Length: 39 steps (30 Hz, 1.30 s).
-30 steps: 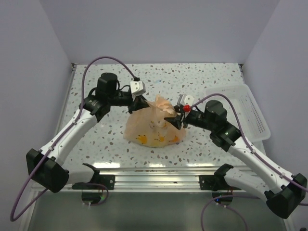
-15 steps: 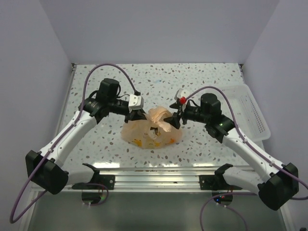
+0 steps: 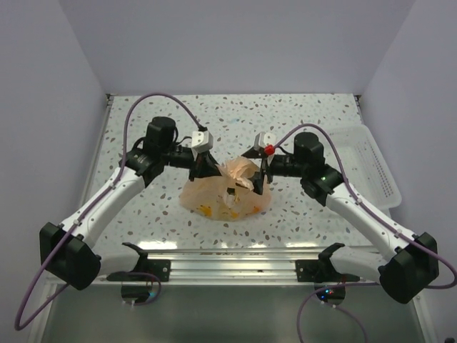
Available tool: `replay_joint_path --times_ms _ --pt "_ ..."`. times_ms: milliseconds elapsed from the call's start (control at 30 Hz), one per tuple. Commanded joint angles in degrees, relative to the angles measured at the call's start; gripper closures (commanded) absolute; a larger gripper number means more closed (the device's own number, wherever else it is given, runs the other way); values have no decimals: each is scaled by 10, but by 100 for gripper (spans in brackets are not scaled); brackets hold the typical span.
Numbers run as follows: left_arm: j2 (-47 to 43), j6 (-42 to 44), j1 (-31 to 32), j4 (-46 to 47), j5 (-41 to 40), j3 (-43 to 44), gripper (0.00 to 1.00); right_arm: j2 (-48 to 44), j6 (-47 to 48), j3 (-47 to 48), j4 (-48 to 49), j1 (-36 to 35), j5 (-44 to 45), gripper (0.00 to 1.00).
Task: Place the fake fruits into the plastic bag and tie a complex knot
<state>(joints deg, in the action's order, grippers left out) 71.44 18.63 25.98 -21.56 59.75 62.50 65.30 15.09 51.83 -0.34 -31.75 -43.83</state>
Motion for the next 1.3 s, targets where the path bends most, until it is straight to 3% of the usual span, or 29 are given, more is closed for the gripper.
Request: replay_joint_path --times_ms 0,300,433,600,967,1067,1100,1133,1233,1267 --pt "7 -76 -2 70 5 6 100 -3 7 21 22 -2 -33 5" --pt "24 -202 -1 181 13 -14 100 4 -90 6 82 -4 -1 1" --pt "26 -244 0 231 6 -34 100 -3 -77 10 36 -5 22 1" --pt "23 -230 0 223 9 -41 100 -22 -48 9 -50 12 41 1" --pt "14 -167 2 166 23 -34 100 -63 -37 -2 -115 85 0 1" --pt "23 -136 14 134 16 -14 100 -62 -34 -11 -96 85 -29 13" --pt "26 -128 28 126 12 -10 100 -57 -44 -15 -85 85 -32 32" --pt "28 -119 36 119 5 -6 100 -54 -56 -24 -67 85 -41 45" --pt "35 -112 59 113 -16 3 100 -42 -86 -28 -15 84 -49 68" --pt "39 -125 60 115 -18 6 100 -40 -84 -24 -19 84 -49 70"
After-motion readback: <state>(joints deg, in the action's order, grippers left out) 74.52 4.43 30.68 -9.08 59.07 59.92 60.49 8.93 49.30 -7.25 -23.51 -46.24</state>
